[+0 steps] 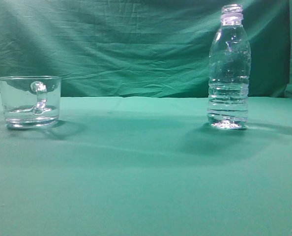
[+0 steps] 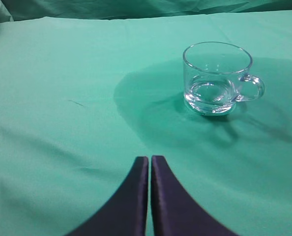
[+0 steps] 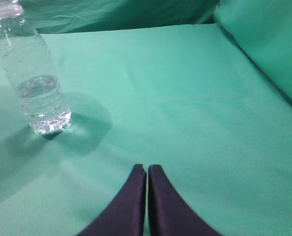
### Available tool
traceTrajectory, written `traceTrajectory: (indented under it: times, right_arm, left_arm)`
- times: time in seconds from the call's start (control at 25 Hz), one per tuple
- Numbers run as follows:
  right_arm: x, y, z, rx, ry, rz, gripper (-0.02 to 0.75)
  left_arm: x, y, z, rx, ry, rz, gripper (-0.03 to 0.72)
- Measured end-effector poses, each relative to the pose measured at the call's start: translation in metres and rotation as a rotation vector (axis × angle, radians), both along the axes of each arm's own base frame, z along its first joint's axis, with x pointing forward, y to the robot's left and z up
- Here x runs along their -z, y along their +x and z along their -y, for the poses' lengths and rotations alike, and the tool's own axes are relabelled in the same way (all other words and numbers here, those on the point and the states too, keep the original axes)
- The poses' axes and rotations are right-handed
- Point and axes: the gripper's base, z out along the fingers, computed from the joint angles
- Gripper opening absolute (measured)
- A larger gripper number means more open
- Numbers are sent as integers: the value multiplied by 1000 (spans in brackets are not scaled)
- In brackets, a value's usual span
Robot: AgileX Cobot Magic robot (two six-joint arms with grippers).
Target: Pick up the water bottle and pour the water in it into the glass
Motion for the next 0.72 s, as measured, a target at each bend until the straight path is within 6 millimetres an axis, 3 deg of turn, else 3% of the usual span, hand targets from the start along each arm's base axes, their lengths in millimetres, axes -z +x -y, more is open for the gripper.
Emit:
traceTrajectory:
  times: [0.72]
  right_arm:
    - [2, 0, 0, -5, -23, -11, 0]
  left_arm:
    - [0, 0, 0, 0, 0, 0, 0]
